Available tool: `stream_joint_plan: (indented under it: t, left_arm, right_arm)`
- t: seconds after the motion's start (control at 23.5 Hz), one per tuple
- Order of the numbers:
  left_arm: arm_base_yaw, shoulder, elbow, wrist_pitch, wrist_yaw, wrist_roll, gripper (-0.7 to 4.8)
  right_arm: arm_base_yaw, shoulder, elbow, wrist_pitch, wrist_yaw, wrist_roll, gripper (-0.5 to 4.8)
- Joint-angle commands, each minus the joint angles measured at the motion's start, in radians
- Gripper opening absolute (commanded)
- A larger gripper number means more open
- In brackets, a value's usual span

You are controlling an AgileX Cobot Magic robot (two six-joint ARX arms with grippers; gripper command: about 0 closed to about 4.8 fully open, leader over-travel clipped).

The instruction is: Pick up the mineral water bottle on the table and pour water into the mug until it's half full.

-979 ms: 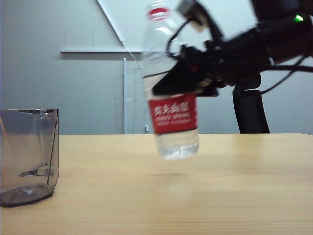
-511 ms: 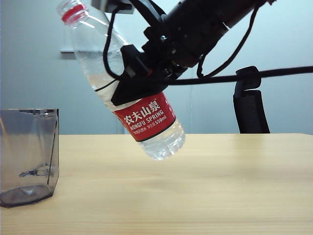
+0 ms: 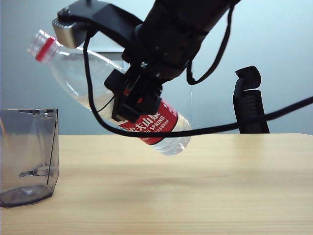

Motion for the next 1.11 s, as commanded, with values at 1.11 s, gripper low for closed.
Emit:
stream_joint_plan:
  t: [1.11]
  left_arm:
    - [0.002, 0.001, 0.002, 0.009, 0.001, -0.003, -0.02]
  right_arm:
    - [0.008, 0.051, 0.072, 0.161, 0.221, -0.510, 1.66]
